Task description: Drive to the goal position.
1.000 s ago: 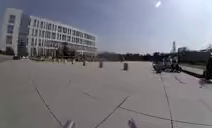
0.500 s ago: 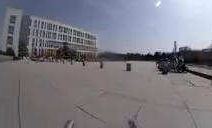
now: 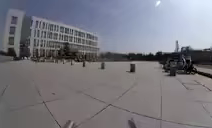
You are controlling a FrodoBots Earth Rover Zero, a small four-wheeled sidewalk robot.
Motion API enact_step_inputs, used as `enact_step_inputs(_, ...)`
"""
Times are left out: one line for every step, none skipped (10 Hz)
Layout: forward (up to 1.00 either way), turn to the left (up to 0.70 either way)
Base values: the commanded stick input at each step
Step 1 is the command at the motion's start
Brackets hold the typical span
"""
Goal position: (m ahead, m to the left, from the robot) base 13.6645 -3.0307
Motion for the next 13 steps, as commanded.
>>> enact_step_inputs(1.0, 0.0)
enact_step_inputs(1.0, 0.0)
enact_step_inputs(1.0, 0.0)
enact_step_inputs(1.0, 0.0)
enact_step_inputs(1.0, 0.0)
enact_step_inputs(1.0, 0.0)
enact_step_inputs(1.0, 0.0)
enact_step_inputs(1.0, 0.0)
enact_step_inputs(1.0, 0.0)
enact_step_inputs(1.0, -0.11)
enact_step_inputs(1.0, -0.27)
enact_step_inputs(1.0, -0.27)
enact_step_inputs(1.0, -0.27)
